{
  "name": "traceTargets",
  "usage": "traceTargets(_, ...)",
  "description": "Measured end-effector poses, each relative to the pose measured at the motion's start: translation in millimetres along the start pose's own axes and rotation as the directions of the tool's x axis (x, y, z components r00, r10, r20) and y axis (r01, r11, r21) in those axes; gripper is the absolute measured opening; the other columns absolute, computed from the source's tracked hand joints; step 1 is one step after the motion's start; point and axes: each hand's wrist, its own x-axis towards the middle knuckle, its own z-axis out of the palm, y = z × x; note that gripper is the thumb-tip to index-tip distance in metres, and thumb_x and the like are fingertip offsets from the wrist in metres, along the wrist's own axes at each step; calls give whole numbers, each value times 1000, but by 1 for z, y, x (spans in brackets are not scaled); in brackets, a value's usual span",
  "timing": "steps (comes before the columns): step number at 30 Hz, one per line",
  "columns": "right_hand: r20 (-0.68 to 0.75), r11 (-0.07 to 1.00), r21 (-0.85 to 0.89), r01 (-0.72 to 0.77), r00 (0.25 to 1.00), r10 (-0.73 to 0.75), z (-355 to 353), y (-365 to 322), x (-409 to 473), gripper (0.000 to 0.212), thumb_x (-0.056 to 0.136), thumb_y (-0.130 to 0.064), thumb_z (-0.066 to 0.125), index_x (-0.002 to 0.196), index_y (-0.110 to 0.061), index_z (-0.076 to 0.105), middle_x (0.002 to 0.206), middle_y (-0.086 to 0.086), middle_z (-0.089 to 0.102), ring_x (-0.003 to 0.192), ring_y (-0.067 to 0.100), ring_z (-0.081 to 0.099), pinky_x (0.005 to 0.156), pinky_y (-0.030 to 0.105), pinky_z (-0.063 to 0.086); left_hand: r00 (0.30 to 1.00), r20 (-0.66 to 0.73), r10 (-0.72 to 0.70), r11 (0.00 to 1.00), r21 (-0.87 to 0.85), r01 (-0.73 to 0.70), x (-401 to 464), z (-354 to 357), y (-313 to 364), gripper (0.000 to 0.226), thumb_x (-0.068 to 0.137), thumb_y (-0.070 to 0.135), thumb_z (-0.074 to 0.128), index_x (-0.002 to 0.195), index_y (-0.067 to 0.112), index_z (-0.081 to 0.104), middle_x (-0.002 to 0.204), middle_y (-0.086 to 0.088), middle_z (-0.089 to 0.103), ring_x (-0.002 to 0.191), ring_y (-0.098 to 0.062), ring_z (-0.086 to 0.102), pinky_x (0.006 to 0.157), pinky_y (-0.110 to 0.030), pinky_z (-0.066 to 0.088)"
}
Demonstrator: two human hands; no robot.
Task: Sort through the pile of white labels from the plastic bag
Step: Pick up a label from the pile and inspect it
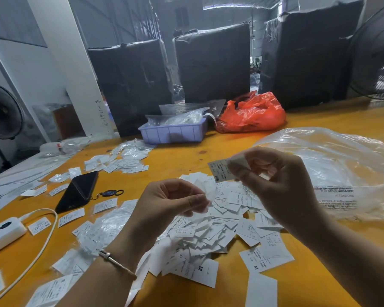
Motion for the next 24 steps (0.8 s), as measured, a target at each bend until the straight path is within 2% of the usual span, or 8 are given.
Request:
traceTargets(3,38,999,17,29,999,-30,2,-5,-1,4,83,-18,70,84,-21,72,71,-5,70,62,21,62,58,42,49,1000,-4,-1,1000,15,1,0,1,0,22,69,29,79,82,11,77,83,-11,77,76,-20,74,63,-21,55)
traceTargets(7,75,1000,1,24,997,-24,2,-4,-2,6,82,-15,72,84,-20,73,70,-4,70,59,16,60,57,39,49,1000,1,1,1000,26,-1,-1,2,-1,23,70,27,79,83,10,76,83,-11,77,76,-20,73,63,-20,55)
traceTargets(13,108,1000,-24,-7,994,10,2,-2,-1,6,83,-14,71,84,-18,75,69,-7,69,60,17,57,56,30,48,1000,2,3,1000,20,-3,-1,1,0,23,69,27,80,84,11,76,83,-11,77,77,-21,74,64,-21,56)
traceTargets(18,135,999,-32,-9,991,13,2,1,-1,5,81,-14,73,84,-17,76,67,-3,69,60,24,57,55,33,46,1000,19,-4,1000,13,4,-1,1,0,21,68,25,79,83,10,77,82,-12,77,75,-20,74,62,-21,55)
traceTargets(24,201,999,-27,-18,979,23,-2,5,0,6,79,-17,73,84,-17,76,69,-4,71,60,21,60,52,31,48,999,45,-7,1000,28,6,0,1,0,18,69,26,79,83,14,77,83,-11,77,75,-20,74,61,-21,55)
